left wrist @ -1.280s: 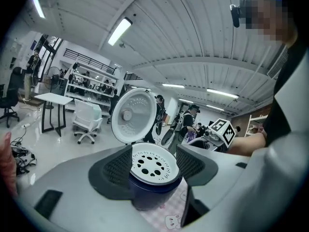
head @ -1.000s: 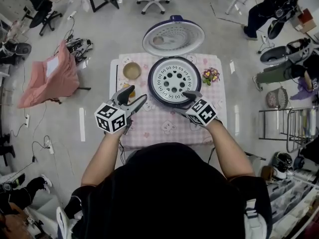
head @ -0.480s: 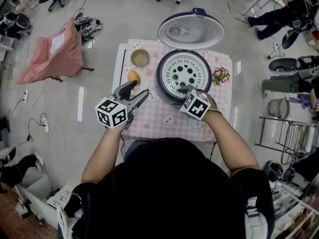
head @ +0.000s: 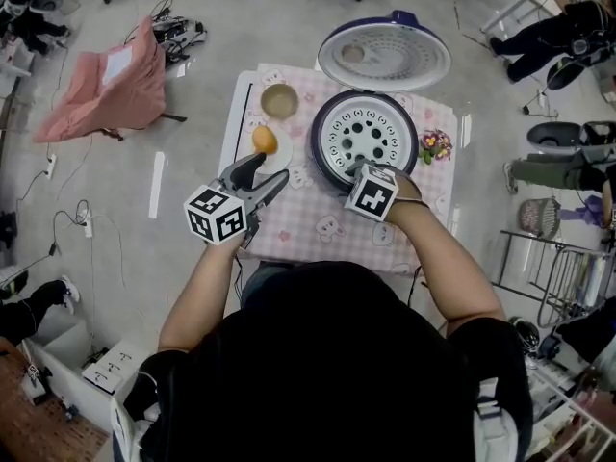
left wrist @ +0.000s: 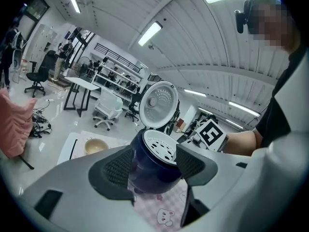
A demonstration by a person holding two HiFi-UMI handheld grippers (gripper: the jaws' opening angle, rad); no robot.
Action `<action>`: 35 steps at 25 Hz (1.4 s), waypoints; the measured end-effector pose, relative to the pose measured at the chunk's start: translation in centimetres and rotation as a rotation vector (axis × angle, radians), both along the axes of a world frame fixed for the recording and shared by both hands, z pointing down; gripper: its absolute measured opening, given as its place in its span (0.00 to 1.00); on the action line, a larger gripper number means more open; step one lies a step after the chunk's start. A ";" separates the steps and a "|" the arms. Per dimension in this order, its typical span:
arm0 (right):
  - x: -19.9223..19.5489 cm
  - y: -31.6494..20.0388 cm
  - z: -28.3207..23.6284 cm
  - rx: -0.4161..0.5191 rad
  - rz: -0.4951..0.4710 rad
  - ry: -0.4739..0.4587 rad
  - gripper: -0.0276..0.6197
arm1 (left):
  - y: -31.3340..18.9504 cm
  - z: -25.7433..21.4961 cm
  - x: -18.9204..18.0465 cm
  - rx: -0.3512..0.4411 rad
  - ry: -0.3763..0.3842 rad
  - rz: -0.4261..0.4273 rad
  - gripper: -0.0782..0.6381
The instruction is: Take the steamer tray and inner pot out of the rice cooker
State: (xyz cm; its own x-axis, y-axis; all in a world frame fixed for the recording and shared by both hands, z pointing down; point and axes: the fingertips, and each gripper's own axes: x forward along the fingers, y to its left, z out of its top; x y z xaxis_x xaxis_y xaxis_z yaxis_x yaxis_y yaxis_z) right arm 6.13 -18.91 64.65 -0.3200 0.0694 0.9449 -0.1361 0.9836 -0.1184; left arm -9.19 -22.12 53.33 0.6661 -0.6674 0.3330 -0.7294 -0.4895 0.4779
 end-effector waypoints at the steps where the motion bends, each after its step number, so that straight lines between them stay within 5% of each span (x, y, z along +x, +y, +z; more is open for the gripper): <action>1: 0.0 0.0 0.0 0.000 -0.006 0.005 0.39 | 0.1 0.1 0.0 -0.001 0.001 0.000 0.51; 14: 0.6 -0.2 -2.0 0.010 -0.002 -0.005 0.28 | 0.0 -0.3 0.6 0.000 -0.008 0.031 0.51; 17: 0.9 -0.7 -2.7 0.040 0.017 -0.015 0.18 | 0.2 -0.3 1.2 -0.004 -0.020 0.057 0.51; 35: 1.4 -1.1 -5.1 0.136 0.080 -0.034 0.12 | 1.1 -2.0 2.7 0.015 -0.016 0.148 0.51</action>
State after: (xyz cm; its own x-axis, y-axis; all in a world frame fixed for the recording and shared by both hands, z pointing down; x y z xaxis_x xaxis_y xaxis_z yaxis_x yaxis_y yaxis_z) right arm 7.53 -20.03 59.56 -0.3518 -0.0857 0.9322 -0.2127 0.9771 0.0096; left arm -6.48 -21.04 51.35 0.7524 -0.5671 0.3351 -0.6560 -0.5991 0.4591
